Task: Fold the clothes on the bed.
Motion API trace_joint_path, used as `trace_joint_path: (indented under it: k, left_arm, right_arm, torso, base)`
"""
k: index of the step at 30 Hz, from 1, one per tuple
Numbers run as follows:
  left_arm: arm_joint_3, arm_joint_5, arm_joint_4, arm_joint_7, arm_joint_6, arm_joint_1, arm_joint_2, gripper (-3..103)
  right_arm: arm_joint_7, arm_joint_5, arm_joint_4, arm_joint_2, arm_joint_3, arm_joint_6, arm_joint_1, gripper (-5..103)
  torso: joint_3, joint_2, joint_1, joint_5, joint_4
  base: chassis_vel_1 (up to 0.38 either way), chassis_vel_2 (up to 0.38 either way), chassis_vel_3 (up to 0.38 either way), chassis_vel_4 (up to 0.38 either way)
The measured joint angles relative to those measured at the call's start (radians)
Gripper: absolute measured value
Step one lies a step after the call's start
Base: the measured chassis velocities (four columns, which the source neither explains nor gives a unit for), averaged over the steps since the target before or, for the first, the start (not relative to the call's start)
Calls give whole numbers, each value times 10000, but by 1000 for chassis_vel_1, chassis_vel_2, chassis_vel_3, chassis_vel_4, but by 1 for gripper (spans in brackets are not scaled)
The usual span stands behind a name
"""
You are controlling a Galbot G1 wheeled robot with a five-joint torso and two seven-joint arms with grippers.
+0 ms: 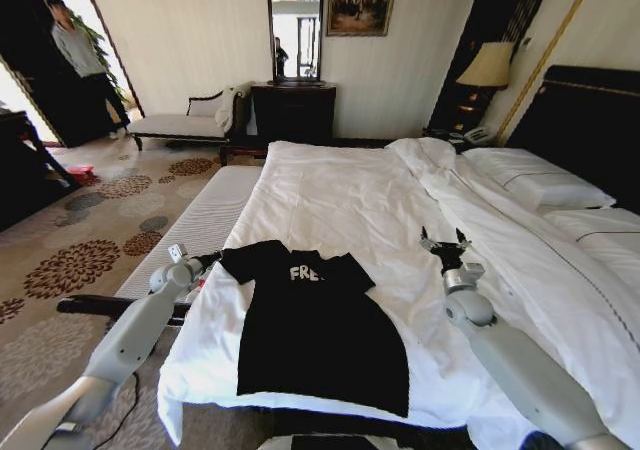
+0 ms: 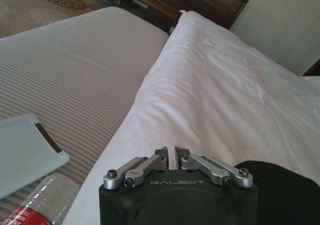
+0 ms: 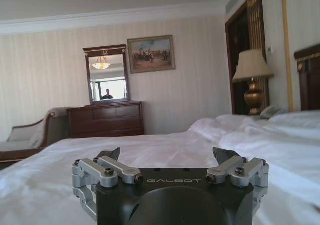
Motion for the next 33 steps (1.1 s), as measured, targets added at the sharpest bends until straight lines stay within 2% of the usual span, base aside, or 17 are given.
trace_joint_path:
  k: [1, 3, 4, 6, 7, 9, 10, 12, 13, 15, 19, 20, 21, 22, 24, 33]
  left_arm:
    - [-148, -23, -48, -84, 4, 22, 57, 11]
    - [-498, -133, -125, -255, 55, 74, 222, 23]
    - [-498, -133, -125, -255, 55, 74, 222, 23]
    - [-927, -277, -172, -434, 93, 157, 441, 33]
    - [-1156, -388, -237, -531, 121, 225, 569, 33]
    - [-1622, -651, -429, -713, 214, 414, 807, 44]
    - [-1622, -651, -429, -713, 214, 414, 807, 44]
    - [-2149, -881, -739, -858, 324, 741, 1073, 55]
    - [-2388, -963, -906, -885, 392, 950, 1188, 60]
    - [-2667, -1033, -1071, -903, 439, 1187, 1294, 60]
    - [-3917, -1265, -1814, -897, 550, 2257, 1603, 82]
    - [-3917, -1265, -1814, -897, 550, 2257, 1603, 82]
    - [-4169, -1292, -1977, -900, 550, 2447, 1652, 87]
    - [-4348, -1328, -2118, -925, 550, 2565, 1676, 87]
    - [-4568, -1428, -2375, -1064, 552, 2668, 1684, 97]
    - [-4745, -1820, -3421, -1648, 753, 2722, 1659, 100]
  right_arm:
    - [-40, 594, 313, -94, -47, -323, -23, 100]
    - [-89, 1591, 833, -264, -158, -1156, -58, 100]
    - [-89, 1591, 833, -264, -158, -1156, -58, 100]
    - [-99, 2606, 1192, -371, -276, -2167, -41, 100]
    - [-83, 3254, 1301, -374, -348, -2737, 21, 100]
    - [-18, 4257, 1335, -240, -501, -3521, 217, 100]
    - [-18, 4257, 1335, -240, -501, -3521, 217, 100]
    - [118, 4868, 1120, 2, -762, -4129, 535, 100]
    - [154, 4951, 905, 125, -944, -4289, 722, 100]
    - [155, 4960, 650, 237, -1140, -4396, 932, 100]
    - [-276, 4865, -457, 565, -1921, -4818, 1932, 100]
    - [-276, 4865, -457, 565, -1921, -4818, 1932, 100]
    - [-456, 4764, -732, 629, -2160, -4839, 2203, 100]
    - [-639, 4673, -958, 681, -2355, -4841, 2416, 100]
    - [-1117, 4396, -1495, 804, -2801, -4757, 2897, 100]
    - [-2125, 4111, -2614, 1290, -3767, -4597, 3747, 100]
  torso:
    - [0, 0, 0, -1, 0]
    - [-1, 0, 0, -1, -1]
    - [-1, 0, 0, -1, -1]
    - [-1, 0, 0, -2, -2]
    - [-1, 0, 0, -1, -2]
    - [0, 0, 0, 0, 1]
    - [0, 0, 0, 0, 1]
    - [-1, 1, 0, -1, 0]
    - [-1, 0, 0, 2, -1]
    - [0, 0, 0, -1, -1]
    - [0, 0, 0, -3, 5]
    - [0, 0, 0, -3, 5]
    - [-1, 0, 0, -2, 3]
    - [0, 0, -1, 1, 4]
    - [0, 0, 0, -1, 2]
    - [0, 0, 0, 2, -3]
  base:
    - [0, 0, 0, 0]
    - [0, 0, 0, 0]
    - [0, 0, 0, 0]
    - [0, 0, 0, 0]
    - [0, 0, 0, 0]
    - [0, 0, 0, 0]
    - [0, 0, 0, 0]
    - [0, 0, 0, 0]
    - [0, 0, 0, 0]
    - [0, 0, 0, 0]
    - [0, 0, 0, 0]
    - [0, 0, 0, 0]
    - [0, 0, 0, 0]
    - [0, 0, 0, 0]
    - [0, 0, 0, 0]
    - [0, 0, 0, 0]
